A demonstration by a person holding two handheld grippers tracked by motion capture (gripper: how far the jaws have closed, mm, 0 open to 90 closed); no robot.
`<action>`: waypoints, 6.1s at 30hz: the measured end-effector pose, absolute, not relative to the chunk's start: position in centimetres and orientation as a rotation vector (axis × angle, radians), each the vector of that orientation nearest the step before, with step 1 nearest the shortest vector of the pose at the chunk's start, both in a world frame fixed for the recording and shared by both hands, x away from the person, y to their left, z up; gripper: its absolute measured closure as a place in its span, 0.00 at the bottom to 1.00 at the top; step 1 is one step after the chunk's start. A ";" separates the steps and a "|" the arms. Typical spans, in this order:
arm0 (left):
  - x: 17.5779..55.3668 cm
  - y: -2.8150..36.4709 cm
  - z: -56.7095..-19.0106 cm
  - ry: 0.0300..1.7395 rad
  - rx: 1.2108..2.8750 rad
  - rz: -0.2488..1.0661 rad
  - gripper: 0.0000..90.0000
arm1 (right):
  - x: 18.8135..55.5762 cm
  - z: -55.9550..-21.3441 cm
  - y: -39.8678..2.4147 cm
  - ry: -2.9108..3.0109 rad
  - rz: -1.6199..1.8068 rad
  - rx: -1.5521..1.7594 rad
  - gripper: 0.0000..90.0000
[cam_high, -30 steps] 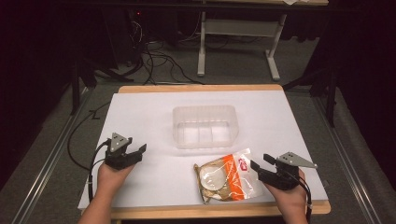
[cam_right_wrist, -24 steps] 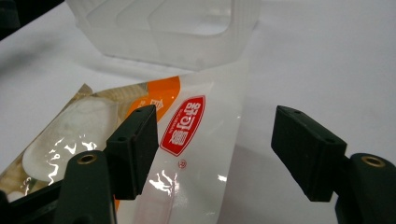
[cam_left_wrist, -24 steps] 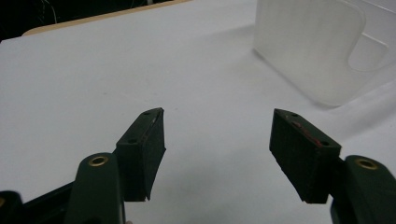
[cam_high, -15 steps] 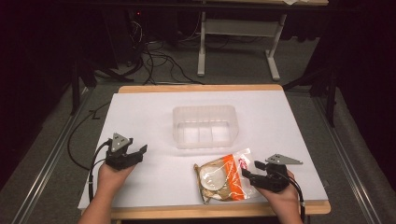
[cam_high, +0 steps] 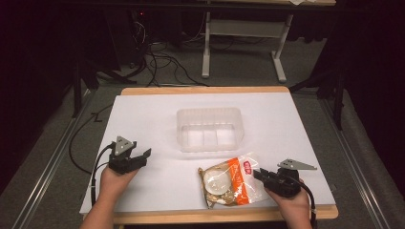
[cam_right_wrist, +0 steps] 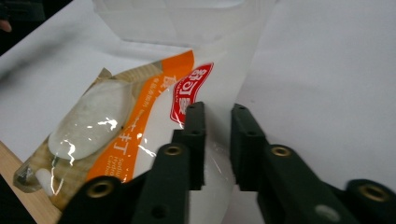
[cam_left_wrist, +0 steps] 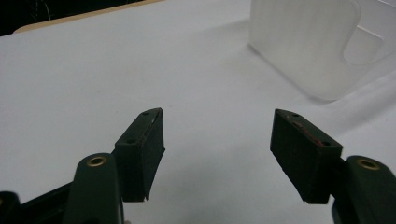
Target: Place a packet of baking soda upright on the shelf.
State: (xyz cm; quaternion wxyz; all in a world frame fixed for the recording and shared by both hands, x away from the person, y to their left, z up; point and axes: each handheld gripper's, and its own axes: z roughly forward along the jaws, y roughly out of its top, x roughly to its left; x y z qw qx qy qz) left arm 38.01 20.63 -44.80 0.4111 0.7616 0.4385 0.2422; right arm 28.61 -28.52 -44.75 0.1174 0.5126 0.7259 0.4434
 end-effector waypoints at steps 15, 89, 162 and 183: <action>38.2 20.6 -44.9 1.099 1.931 0.609 0.39 | 28.2 -41.3 -31.7 1.935 1.292 1.441 1.00; 38.1 20.1 -45.0 1.067 1.974 0.600 0.39 | 27.3 -38.6 -32.9 1.664 1.221 1.309 1.00; 37.7 20.1 -44.7 0.977 1.965 0.594 0.37 | 31.8 -30.9 -26.0 1.606 1.401 1.071 1.00; 37.7 20.2 -44.5 0.961 1.955 0.591 0.37 | 35.6 -31.3 -19.9 1.689 1.437 1.027 1.00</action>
